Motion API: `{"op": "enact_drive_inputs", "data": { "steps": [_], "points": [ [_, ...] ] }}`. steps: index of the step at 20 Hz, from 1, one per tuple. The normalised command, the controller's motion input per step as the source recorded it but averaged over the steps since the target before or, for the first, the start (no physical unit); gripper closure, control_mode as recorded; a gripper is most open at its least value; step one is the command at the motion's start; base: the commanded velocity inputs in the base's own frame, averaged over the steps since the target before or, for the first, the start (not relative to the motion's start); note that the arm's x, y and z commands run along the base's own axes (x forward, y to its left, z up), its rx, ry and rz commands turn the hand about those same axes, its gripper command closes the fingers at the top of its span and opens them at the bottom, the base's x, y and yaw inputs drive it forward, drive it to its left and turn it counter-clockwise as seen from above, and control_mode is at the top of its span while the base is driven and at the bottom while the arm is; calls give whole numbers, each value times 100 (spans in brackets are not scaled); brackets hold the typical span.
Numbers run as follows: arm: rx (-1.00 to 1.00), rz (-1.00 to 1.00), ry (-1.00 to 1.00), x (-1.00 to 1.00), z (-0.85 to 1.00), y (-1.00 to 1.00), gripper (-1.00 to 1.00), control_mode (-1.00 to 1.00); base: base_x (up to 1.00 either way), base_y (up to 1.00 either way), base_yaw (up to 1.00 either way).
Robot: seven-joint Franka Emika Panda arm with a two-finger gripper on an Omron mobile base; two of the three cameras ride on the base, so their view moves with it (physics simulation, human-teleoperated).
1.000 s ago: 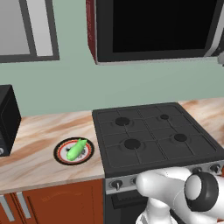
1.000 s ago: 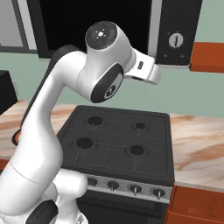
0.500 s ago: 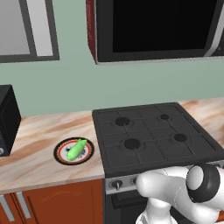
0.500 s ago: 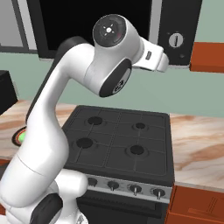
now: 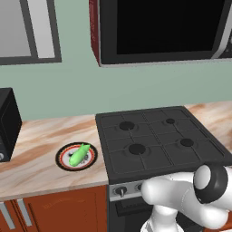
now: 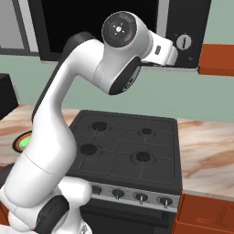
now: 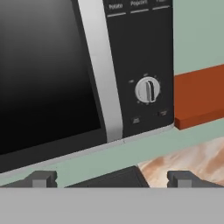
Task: Pick the corn from the counter and place it in the microwave. Then turn on the microwave.
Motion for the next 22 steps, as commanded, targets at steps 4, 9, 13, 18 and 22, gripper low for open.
{"op": "enact_drive_inputs", "data": {
  "steps": [4,9,13,18,22],
  "points": [
    [0,6,-1,31,0,0,-100,-100,0,0,0],
    [0,6,-1,28,3,0,-100,-100,0,0,0],
    [0,6,0,29,4,0,-100,-100,0,0,0],
    [0,6,0,28,1,-1,-100,-100,0,0,0],
    [0,4,0,25,0,-8,-100,-100,0,0,0]
  ]
}}
